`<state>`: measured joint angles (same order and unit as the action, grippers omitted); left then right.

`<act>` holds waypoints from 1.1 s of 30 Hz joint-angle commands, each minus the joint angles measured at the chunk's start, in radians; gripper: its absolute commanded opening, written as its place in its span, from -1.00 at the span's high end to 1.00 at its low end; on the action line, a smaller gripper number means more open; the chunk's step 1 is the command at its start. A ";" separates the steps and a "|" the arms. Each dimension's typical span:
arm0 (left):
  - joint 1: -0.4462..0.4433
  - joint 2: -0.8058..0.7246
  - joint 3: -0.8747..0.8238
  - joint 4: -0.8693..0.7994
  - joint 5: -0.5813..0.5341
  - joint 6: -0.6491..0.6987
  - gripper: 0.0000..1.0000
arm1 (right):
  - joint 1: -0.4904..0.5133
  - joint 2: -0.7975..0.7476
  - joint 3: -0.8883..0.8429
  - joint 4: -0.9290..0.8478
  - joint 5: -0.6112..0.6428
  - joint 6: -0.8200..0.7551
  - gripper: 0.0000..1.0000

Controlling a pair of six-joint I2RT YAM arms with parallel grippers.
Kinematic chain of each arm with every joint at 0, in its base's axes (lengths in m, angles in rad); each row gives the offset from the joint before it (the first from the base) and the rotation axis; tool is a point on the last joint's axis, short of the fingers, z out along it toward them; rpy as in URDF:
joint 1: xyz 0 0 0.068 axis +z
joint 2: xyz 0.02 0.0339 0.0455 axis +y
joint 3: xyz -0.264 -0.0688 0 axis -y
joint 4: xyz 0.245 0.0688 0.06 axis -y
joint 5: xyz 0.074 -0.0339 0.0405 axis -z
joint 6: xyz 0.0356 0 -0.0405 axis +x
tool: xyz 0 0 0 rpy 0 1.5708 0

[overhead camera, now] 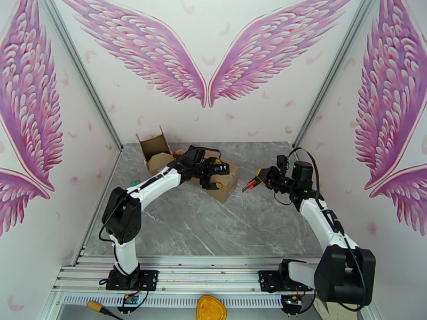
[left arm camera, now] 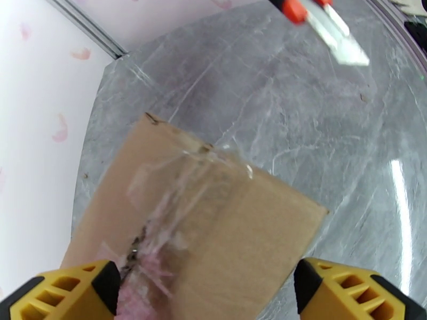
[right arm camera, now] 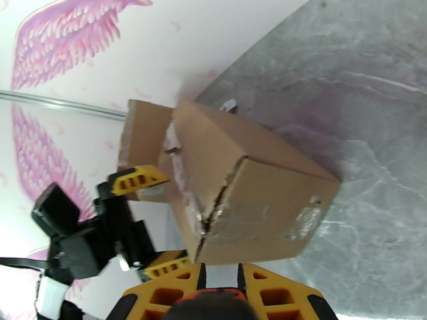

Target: Unpack the express box

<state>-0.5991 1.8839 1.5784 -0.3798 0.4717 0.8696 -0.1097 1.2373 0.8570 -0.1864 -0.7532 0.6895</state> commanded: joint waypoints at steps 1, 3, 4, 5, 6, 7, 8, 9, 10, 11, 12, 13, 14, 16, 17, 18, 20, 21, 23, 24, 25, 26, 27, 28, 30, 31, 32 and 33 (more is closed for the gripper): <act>0.035 -0.077 0.059 0.057 0.034 -0.211 -0.86 | 0.051 -0.053 -0.023 -0.064 0.207 -0.094 1.00; 0.065 -0.081 0.077 0.085 0.006 -0.355 -0.87 | 0.090 -0.069 -0.041 -0.057 0.271 -0.105 1.00; 0.083 -0.073 0.099 0.090 -0.019 -0.433 -0.87 | 0.110 -0.075 -0.052 -0.048 0.306 -0.105 1.00; 0.100 -0.058 0.130 0.085 -0.067 -0.522 -0.87 | 0.131 -0.081 -0.063 -0.036 0.331 -0.106 1.00; 0.115 -0.039 0.166 0.064 -0.103 -0.591 -0.87 | 0.148 -0.083 -0.071 -0.020 0.344 -0.106 1.00; 0.131 -0.009 0.224 0.017 -0.139 -0.662 -0.85 | 0.172 -0.083 -0.078 -0.008 0.368 -0.106 1.00; 0.149 0.028 0.287 -0.038 -0.159 -0.718 -0.82 | 0.198 -0.081 -0.077 -0.007 0.398 -0.117 1.00; 0.163 0.060 0.341 -0.094 -0.171 -0.765 -0.81 | 0.225 -0.078 -0.074 -0.007 0.417 -0.135 1.00; 0.177 0.091 0.397 -0.147 -0.175 -0.815 -0.80 | 0.250 -0.076 -0.069 -0.010 0.441 -0.153 1.00; 0.190 0.123 0.442 -0.191 -0.169 -0.860 -0.78 | 0.287 -0.074 -0.063 -0.012 0.465 -0.177 1.00; 0.200 0.147 0.470 -0.218 -0.165 -0.896 -0.77 | 0.313 -0.068 -0.060 -0.009 0.473 -0.192 1.00; 0.209 0.166 0.492 -0.240 -0.159 -0.942 -0.75 | 0.339 -0.060 -0.056 -0.009 0.489 -0.198 1.00; 0.217 0.186 0.510 -0.259 -0.146 -0.979 -0.74 | 0.364 -0.052 -0.054 -0.005 0.506 -0.199 1.00; 0.225 0.216 0.531 -0.298 -0.145 -1.031 -0.72 | 0.411 -0.034 -0.054 0.022 0.523 -0.189 1.00; 0.229 0.228 0.535 -0.316 -0.145 -1.051 -0.71 | 0.439 -0.023 -0.056 0.044 0.534 -0.182 1.00; 0.231 0.238 0.536 -0.331 -0.148 -1.070 -0.70 | 0.468 -0.013 -0.058 0.061 0.546 -0.178 1.00; 0.234 0.254 0.533 -0.357 -0.167 -1.095 -0.70 | 0.537 0.013 -0.059 0.096 0.615 -0.164 1.00; 0.234 0.259 0.531 -0.368 -0.176 -1.104 -0.70 | 0.563 0.022 -0.057 0.110 0.643 -0.152 1.00; 0.237 0.262 0.513 -0.374 -0.182 -1.125 -0.70 | 0.615 0.044 -0.059 0.141 0.727 -0.107 1.00; 0.239 0.260 0.503 -0.374 -0.181 -1.130 -0.70 | 0.633 0.051 -0.068 0.164 0.759 -0.084 1.00; 0.239 0.259 0.492 -0.376 -0.177 -1.136 -0.70 | 0.646 0.057 -0.080 0.195 0.799 -0.044 1.00; 0.239 0.258 0.484 -0.379 -0.167 -1.142 -0.70 | 0.652 0.061 -0.094 0.223 0.844 0.003 1.00; 0.240 0.255 0.476 -0.380 -0.144 -1.146 -0.70 | 0.654 0.063 -0.111 0.246 0.873 0.059 1.00; 0.239 0.251 0.462 -0.377 -0.120 -1.155 -0.69 | 0.653 0.064 -0.132 0.281 0.902 0.108 1.00; 0.237 0.236 0.428 -0.366 -0.082 -1.170 -0.66 | 0.654 0.058 -0.153 0.303 0.961 0.171 1.00; 0.236 0.226 0.409 -0.361 -0.065 -1.174 -0.65 | 0.653 0.056 -0.151 0.289 0.986 0.185 1.00; 0.234 0.212 0.383 -0.354 -0.055 -1.177 -0.65 | 0.652 0.052 -0.141 0.261 1.016 0.189 1.00; 0.233 0.197 0.356 -0.344 -0.050 -1.181 -0.65 | 0.651 0.047 -0.134 0.237 1.036 0.188 1.00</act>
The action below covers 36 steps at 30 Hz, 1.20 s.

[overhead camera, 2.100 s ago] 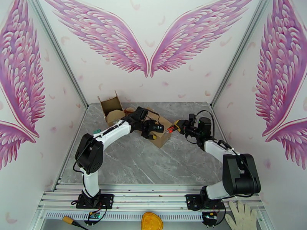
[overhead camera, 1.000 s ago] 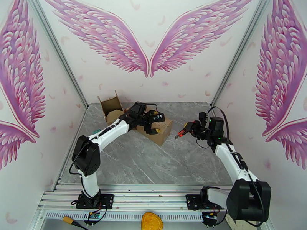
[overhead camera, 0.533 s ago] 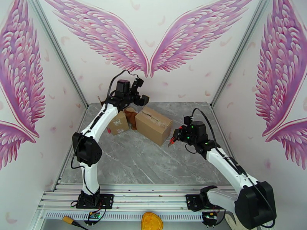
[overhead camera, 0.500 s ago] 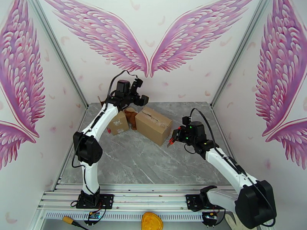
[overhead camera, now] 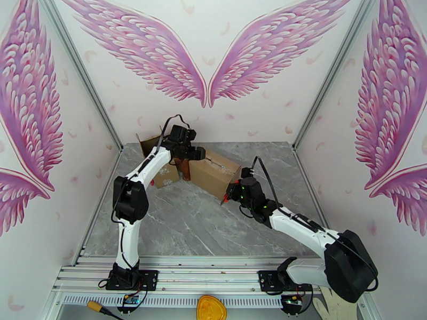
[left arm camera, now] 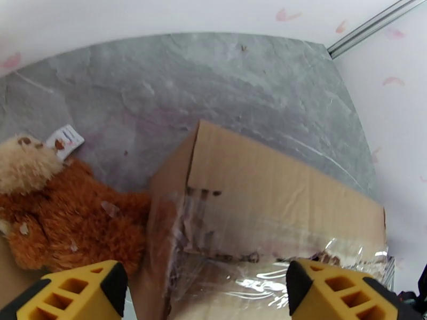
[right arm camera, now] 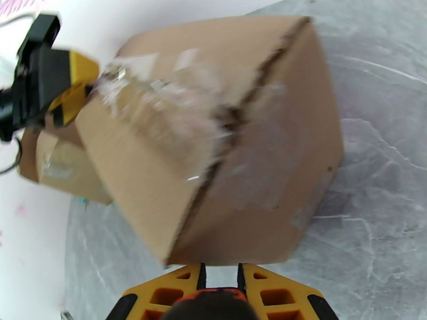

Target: Unpack the express box

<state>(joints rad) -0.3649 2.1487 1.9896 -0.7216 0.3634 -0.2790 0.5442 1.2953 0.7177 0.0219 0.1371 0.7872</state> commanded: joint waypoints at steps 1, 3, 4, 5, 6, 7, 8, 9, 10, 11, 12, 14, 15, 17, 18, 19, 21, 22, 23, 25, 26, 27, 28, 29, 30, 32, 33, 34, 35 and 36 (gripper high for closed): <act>-0.002 -0.084 -0.085 0.013 0.071 -0.035 -0.64 | -0.007 -0.017 0.009 0.019 0.164 0.080 1.00; -0.003 -0.112 -0.143 0.035 0.111 -0.047 -0.63 | -0.021 -0.034 0.015 0.003 0.182 0.056 1.00; -0.005 -0.122 -0.161 0.041 0.129 -0.052 -0.63 | -0.031 -0.040 0.018 -0.010 0.190 0.046 1.00; -0.011 -0.134 -0.183 0.045 0.152 -0.053 -0.62 | -0.046 -0.048 0.024 -0.032 0.202 0.043 1.00; -0.020 -0.148 -0.205 0.050 0.172 -0.051 -0.61 | -0.063 -0.054 0.025 -0.040 0.208 0.044 1.00; -0.029 -0.164 -0.222 0.052 0.186 -0.047 -0.61 | -0.083 -0.059 0.023 -0.038 0.203 0.046 1.00; -0.039 -0.179 -0.241 0.051 0.202 -0.041 -0.61 | -0.107 -0.060 0.023 -0.038 0.189 0.052 1.00; -0.049 -0.191 -0.256 0.047 0.216 -0.033 -0.61 | -0.124 -0.060 0.026 -0.038 0.182 0.055 1.00; -0.057 -0.207 -0.275 0.040 0.226 -0.029 -0.61 | -0.145 -0.055 0.032 -0.037 0.167 0.053 1.00; -0.064 -0.222 -0.296 0.036 0.232 -0.031 -0.61 | -0.165 -0.049 0.042 -0.039 0.151 0.048 1.00; -0.068 -0.234 -0.315 0.032 0.241 -0.030 -0.62 | -0.181 -0.045 0.053 -0.053 0.142 0.045 1.00; -0.074 -0.268 -0.353 0.014 0.247 -0.018 -0.64 | -0.223 -0.035 0.078 -0.083 0.116 0.029 1.00; -0.075 -0.284 -0.370 0.010 0.248 -0.009 -0.65 | -0.239 -0.032 0.089 -0.095 0.105 0.018 1.00; -0.075 -0.325 -0.408 0.006 0.226 0.020 -0.66 | -0.272 -0.026 0.113 -0.133 0.086 -0.021 1.00; -0.075 -0.346 -0.423 0.009 0.215 0.040 -0.67 | -0.283 -0.027 0.126 -0.163 0.088 -0.043 1.00; -0.075 -0.369 -0.433 0.014 0.193 0.069 -0.68 | -0.293 -0.029 0.141 -0.205 0.094 -0.064 1.00; -0.073 -0.409 -0.436 0.024 0.127 0.114 -0.70 | -0.311 -0.044 0.162 -0.277 0.097 -0.100 1.00; -0.067 -0.412 -0.414 0.015 0.111 0.125 -0.70 | -0.312 -0.057 0.167 -0.307 0.105 -0.113 1.00; -0.057 -0.403 -0.379 -0.003 0.108 0.132 -0.70 | -0.311 -0.076 0.169 -0.336 0.114 -0.125 1.00; -0.041 -0.369 -0.290 -0.031 0.116 0.144 -0.68 | -0.308 -0.118 0.149 -0.371 0.113 -0.124 1.00; -0.037 -0.342 -0.245 -0.041 0.117 0.159 -0.68 | -0.304 -0.148 0.132 -0.385 0.115 -0.116 1.00; -0.037 -0.310 -0.193 -0.049 0.119 0.176 -0.69 | -0.299 -0.175 0.112 -0.396 0.117 -0.100 1.00; -0.036 -0.277 -0.141 -0.058 0.122 0.186 -0.69 | -0.292 -0.197 0.095 -0.402 0.120 -0.074 1.00; -0.035 -0.227 -0.076 -0.073 0.130 0.196 -0.69 | -0.275 -0.217 0.072 -0.396 0.120 -0.045 1.00; -0.033 -0.173 -0.014 -0.087 0.138 0.201 -0.70 | -0.252 -0.227 0.053 -0.382 0.121 -0.017 1.00; -0.034 -0.077 0.106 -0.120 0.146 0.210 -0.70 | -0.202 -0.223 0.038 -0.357 0.133 0.030 1.00; -0.034 -0.030 0.160 -0.134 0.150 0.219 -0.70 | -0.175 -0.208 0.037 -0.339 0.145 0.046 1.00; -0.034 0.006 0.203 -0.148 0.145 0.227 -0.70 | -0.153 -0.189 0.045 -0.324 0.151 0.057 1.00; -0.033 0.052 0.248 -0.167 0.144 0.233 -0.70 | -0.134 -0.160 0.057 -0.307 0.154 0.068 1.00; -0.032 0.090 0.289 -0.179 0.150 0.240 -0.70 | -0.122 -0.127 0.071 -0.288 0.150 0.077 1.00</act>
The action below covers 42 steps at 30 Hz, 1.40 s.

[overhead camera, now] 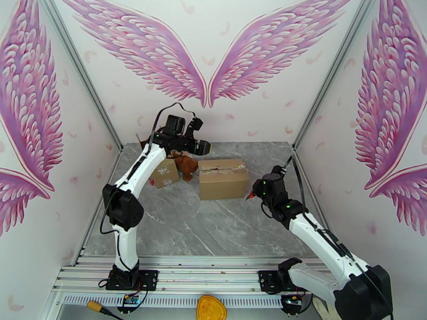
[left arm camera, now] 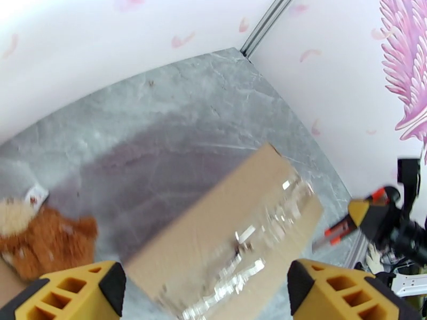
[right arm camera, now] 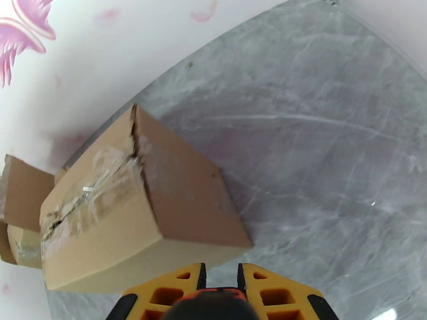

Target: Unpack the express box

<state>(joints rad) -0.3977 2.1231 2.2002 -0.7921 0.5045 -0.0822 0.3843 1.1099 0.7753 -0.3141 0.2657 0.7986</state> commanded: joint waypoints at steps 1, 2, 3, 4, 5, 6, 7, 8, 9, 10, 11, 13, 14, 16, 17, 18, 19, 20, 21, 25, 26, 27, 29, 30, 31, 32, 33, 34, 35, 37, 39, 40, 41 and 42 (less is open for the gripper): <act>0.000 0.142 0.107 -0.118 0.013 0.040 -0.70 | 0.044 0.088 0.031 0.061 0.016 0.069 1.00; -0.001 0.171 0.132 -0.125 0.025 0.037 -0.70 | 0.048 0.124 0.055 0.075 0.010 0.069 1.00; -0.002 0.190 0.146 -0.130 0.035 0.035 -0.70 | 0.050 0.156 0.082 0.084 0.002 0.069 1.00; -0.003 0.199 0.148 -0.132 0.040 0.032 -0.69 | 0.050 0.188 0.106 0.087 -0.002 0.067 1.00; -0.003 0.198 0.139 -0.132 0.052 0.034 -0.68 | 0.050 0.222 0.140 0.084 -0.002 0.056 1.00; -0.003 0.192 0.122 -0.133 0.065 0.036 -0.68 | 0.048 0.254 0.180 0.076 -0.002 0.040 1.00; -0.003 0.181 0.101 -0.133 0.076 0.039 -0.67 | 0.047 0.284 0.211 0.064 -0.002 0.025 1.00; -0.002 0.164 0.069 -0.130 0.093 0.039 -0.66 | 0.040 0.314 0.257 0.034 0.001 0.007 1.00; -0.002 0.140 0.031 -0.121 0.119 0.042 -0.65 | 0.032 0.343 0.301 0.003 0.002 -0.010 1.00; 0.000 0.116 -0.010 -0.108 0.137 0.042 -0.64 | 0.025 0.366 0.332 -0.016 -0.001 -0.023 1.00; 0.000 0.084 -0.063 -0.082 0.156 0.036 -0.64 | 0.013 0.387 0.360 -0.025 -0.009 -0.036 1.00; 0.001 0.022 -0.161 -0.037 0.185 0.021 -0.63 | -0.010 0.417 0.391 -0.008 -0.036 -0.060 1.00; 0.003 -0.007 -0.207 -0.022 0.203 0.013 -0.63 | -0.020 0.431 0.405 0.004 -0.052 -0.070 1.00; 0.004 -0.050 -0.274 -0.014 0.229 0.007 -0.62 | -0.038 0.465 0.434 0.026 -0.079 -0.087 1.00; 0.003 -0.067 -0.307 -0.014 0.245 0.004 -0.62 | -0.048 0.484 0.456 0.035 -0.091 -0.097 1.00; 0.002 -0.082 -0.334 -0.013 0.258 -0.002 -0.62 | -0.056 0.508 0.481 0.041 -0.112 -0.107 1.00; 0.002 -0.095 -0.356 -0.009 0.264 -0.006 -0.61 | -0.064 0.528 0.504 0.047 -0.129 -0.113 1.00; 0.001 -0.111 -0.380 -0.007 0.268 -0.011 -0.61 | -0.070 0.550 0.529 0.056 -0.149 -0.123 1.00; 0.000 -0.123 -0.397 -0.005 0.282 -0.016 -0.61 | -0.076 0.574 0.555 0.064 -0.173 -0.133 1.00; -0.015 -0.162 -0.455 0.025 0.314 -0.063 -0.61 | -0.088 0.671 0.677 0.070 -0.262 -0.159 1.00; -0.019 -0.166 -0.467 0.022 0.313 -0.064 -0.61 | -0.088 0.691 0.703 0.068 -0.280 -0.164 1.00; -0.023 -0.169 -0.478 0.017 0.311 -0.063 -0.61 | -0.088 0.711 0.731 0.066 -0.296 -0.168 1.00; -0.030 -0.181 -0.498 0.017 0.310 -0.068 -0.61 | -0.087 0.743 0.771 0.064 -0.315 -0.167 1.00; -0.033 -0.188 -0.510 0.021 0.311 -0.075 -0.61 | -0.087 0.759 0.790 0.063 -0.326 -0.174 1.00; -0.038 -0.196 -0.525 0.028 0.315 -0.081 -0.61 | -0.090 0.776 0.814 0.059 -0.340 -0.180 1.00; -0.043 -0.203 -0.536 0.035 0.318 -0.086 -0.61 | -0.089 0.792 0.836 0.052 -0.355 -0.189 1.00; -0.051 -0.211 -0.549 0.042 0.319 -0.093 -0.61 | -0.090 0.810 0.866 0.038 -0.372 -0.203 1.00; -0.059 -0.216 -0.559 0.052 0.324 -0.101 -0.61 | -0.089 0.828 0.891 0.028 -0.392 -0.218 1.00; -0.068 -0.221 -0.568 0.062 0.328 -0.110 -0.61 | -0.090 0.844 0.915 0.020 -0.417 -0.232 1.00; -0.093 -0.229 -0.582 0.080 0.342 -0.123 -0.62 | -0.089 0.873 0.966 -0.010 -0.449 -0.269 1.00; -0.114 -0.232 -0.580 0.078 0.348 -0.114 -0.63 | -0.090 0.891 1.005 -0.040 -0.456 -0.300 1.00; -0.123 -0.229 -0.576 0.076 0.346 -0.109 -0.64 | -0.091 0.896 1.023 -0.055 -0.453 -0.316 1.00; -0.127 -0.229 -0.573 0.073 0.342 -0.105 -0.64 | -0.090 0.900 1.041 -0.072 -0.449 -0.333 1.00; -0.131 -0.229 -0.570 0.064 0.335 -0.097 -0.65 | -0.092 0.904 1.064 -0.098 -0.435 -0.353 1.00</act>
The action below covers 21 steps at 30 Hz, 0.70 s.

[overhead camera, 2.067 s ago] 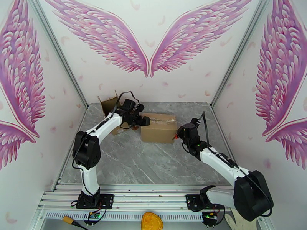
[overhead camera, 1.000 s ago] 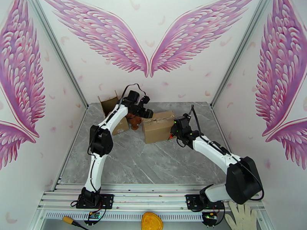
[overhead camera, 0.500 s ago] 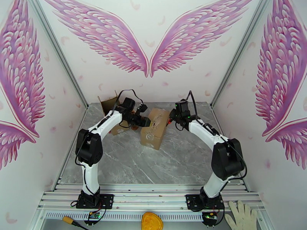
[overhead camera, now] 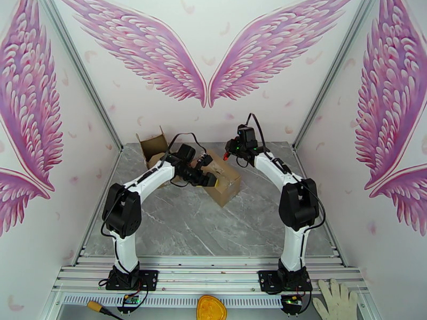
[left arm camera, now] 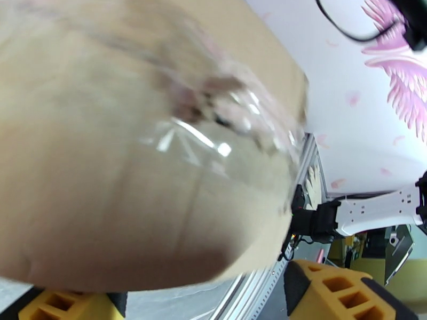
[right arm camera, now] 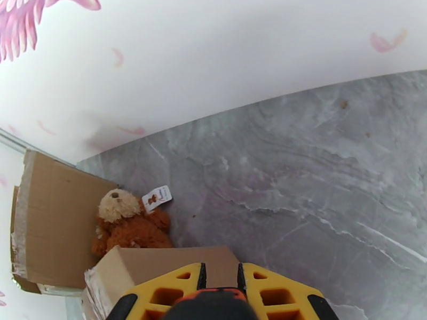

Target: Unpack the express box

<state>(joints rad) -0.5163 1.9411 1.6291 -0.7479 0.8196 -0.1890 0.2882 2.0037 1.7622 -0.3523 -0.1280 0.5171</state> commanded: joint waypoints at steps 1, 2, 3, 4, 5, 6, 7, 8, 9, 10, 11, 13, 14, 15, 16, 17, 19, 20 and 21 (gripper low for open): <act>-0.014 -0.047 0.007 0.004 0.011 0.022 -0.65 | 0.001 0.011 0.099 -0.091 -0.021 -0.092 1.00; -0.015 -0.049 0.013 -0.016 0.000 0.038 -0.65 | -0.002 0.011 0.117 -0.117 0.004 -0.108 1.00; -0.017 -0.053 0.021 -0.045 -0.019 0.064 -0.65 | -0.011 0.005 0.129 -0.142 0.033 -0.122 1.00; -0.020 -0.060 0.034 -0.076 -0.043 0.100 -0.66 | -0.019 -0.006 0.133 -0.156 0.059 -0.131 1.00; -0.025 -0.069 0.039 -0.098 -0.061 0.129 -0.67 | -0.029 -0.020 0.130 -0.161 0.080 -0.132 1.00; -0.029 -0.082 0.045 -0.123 -0.083 0.169 -0.68 | -0.042 -0.039 0.121 -0.159 0.099 -0.127 1.00; -0.032 -0.098 0.051 -0.144 -0.100 0.211 -0.68 | -0.059 -0.061 0.108 -0.152 0.112 -0.120 1.00; -0.035 -0.114 0.053 -0.159 -0.122 0.246 -0.68 | -0.071 -0.082 0.095 -0.142 0.124 -0.110 1.00; -0.039 -0.133 0.056 -0.174 -0.144 0.298 -0.68 | -0.088 -0.109 0.078 -0.132 0.134 -0.097 1.00; -0.044 -0.156 0.056 -0.179 -0.164 0.355 -0.68 | -0.102 -0.141 0.051 -0.111 0.142 -0.087 1.00; -0.046 -0.177 0.053 -0.179 -0.184 0.406 -0.67 | -0.110 -0.173 0.025 -0.095 0.152 -0.076 1.00; -0.053 -0.229 0.032 -0.163 -0.226 0.529 -0.69 | -0.126 -0.246 -0.056 -0.056 0.170 -0.044 1.00; -0.055 -0.252 0.015 -0.140 -0.236 0.592 -0.70 | -0.129 -0.282 -0.095 -0.037 0.174 -0.030 1.00; -0.057 -0.279 -0.010 -0.105 -0.246 0.671 -0.74 | -0.129 -0.328 -0.147 -0.019 0.190 -0.015 1.00; -0.058 -0.304 -0.041 -0.055 -0.257 0.750 -0.78 | -0.129 -0.377 -0.202 -0.002 0.204 0.009 1.00; -0.062 -0.322 -0.068 -0.006 -0.272 0.816 -0.82 | -0.129 -0.421 -0.255 0.011 0.216 0.032 1.00; -0.065 -0.354 -0.126 0.103 -0.301 0.951 -0.93 | -0.129 -0.530 -0.384 0.051 0.246 0.077 1.00; -0.065 -0.359 -0.148 0.149 -0.312 0.997 -0.97 | -0.129 -0.574 -0.436 0.061 0.257 0.095 1.00; -0.066 -0.359 -0.165 0.192 -0.328 1.048 -0.97 | -0.129 -0.624 -0.491 0.064 0.270 0.117 1.00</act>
<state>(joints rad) -0.5777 1.5837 1.5234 -0.7124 0.5602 0.6014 0.1524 1.4696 1.3762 -0.3504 0.0799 0.5468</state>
